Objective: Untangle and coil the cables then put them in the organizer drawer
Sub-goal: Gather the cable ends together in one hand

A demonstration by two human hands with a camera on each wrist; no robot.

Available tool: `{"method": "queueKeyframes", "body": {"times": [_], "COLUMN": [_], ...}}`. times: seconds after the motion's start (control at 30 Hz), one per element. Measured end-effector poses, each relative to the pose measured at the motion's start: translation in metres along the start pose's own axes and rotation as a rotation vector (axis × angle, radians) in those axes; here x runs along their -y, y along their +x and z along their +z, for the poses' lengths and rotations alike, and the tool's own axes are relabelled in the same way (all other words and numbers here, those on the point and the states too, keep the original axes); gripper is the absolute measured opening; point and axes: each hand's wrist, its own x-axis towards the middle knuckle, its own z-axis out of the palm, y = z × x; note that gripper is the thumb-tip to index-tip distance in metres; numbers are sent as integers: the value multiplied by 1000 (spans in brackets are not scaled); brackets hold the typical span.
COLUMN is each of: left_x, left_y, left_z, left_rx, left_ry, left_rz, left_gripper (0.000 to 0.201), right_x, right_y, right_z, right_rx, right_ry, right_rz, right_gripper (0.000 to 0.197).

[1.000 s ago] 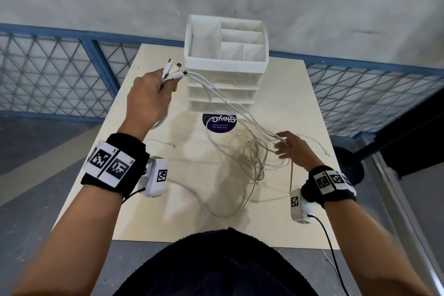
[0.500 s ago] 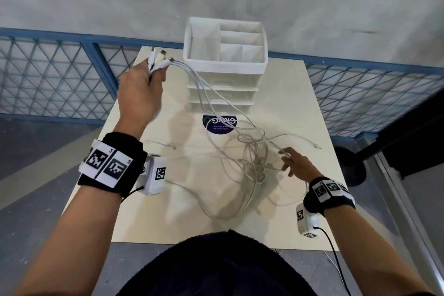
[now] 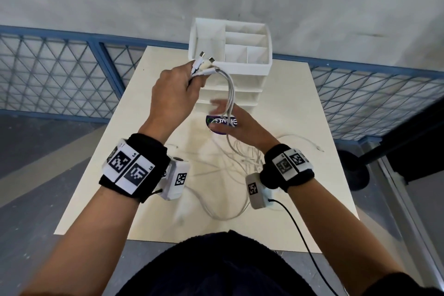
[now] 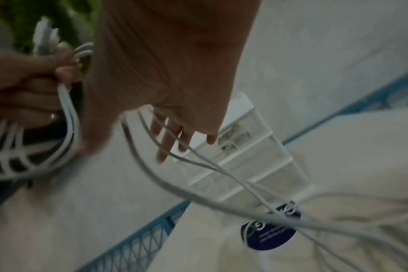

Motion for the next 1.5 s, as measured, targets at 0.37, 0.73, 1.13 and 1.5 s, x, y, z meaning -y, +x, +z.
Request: {"method": "queueKeyframes", "body": {"times": [0.37,0.73,1.13,1.5], "left_x": [88,73,42,22], "left_y": [-4,-25,-17,-26], "left_z": [-34,33,43,56], "left_rx": [-50,221,521,553], "left_ry": [228,34,-227,-170], "left_rz": [-329,-330,-150,-183], "left_gripper": [33,35,33,17], "right_x": [-77,-12,17,24], "right_y": [-50,-32,-34,-20], "right_z": [-65,-73,-69,-61], "right_rx": [-76,32,34,-44], "right_ry": [-45,-458,-160,-267], "right_rz": [292,240,217,163], "right_gripper": [43,50,52,55]}}
